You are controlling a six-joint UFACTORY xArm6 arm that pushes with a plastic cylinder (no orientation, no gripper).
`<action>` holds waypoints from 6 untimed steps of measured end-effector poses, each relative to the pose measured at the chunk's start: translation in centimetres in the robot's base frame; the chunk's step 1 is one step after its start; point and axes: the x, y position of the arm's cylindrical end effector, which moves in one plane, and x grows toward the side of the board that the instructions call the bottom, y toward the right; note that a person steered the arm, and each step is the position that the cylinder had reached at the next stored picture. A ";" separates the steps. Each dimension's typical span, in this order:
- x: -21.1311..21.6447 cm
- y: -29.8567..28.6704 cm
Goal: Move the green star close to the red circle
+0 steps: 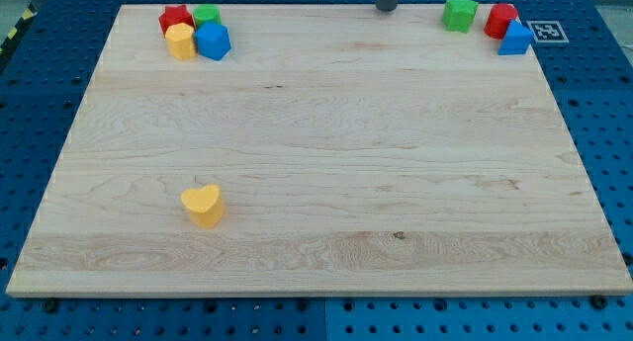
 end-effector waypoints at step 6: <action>6.2 5.8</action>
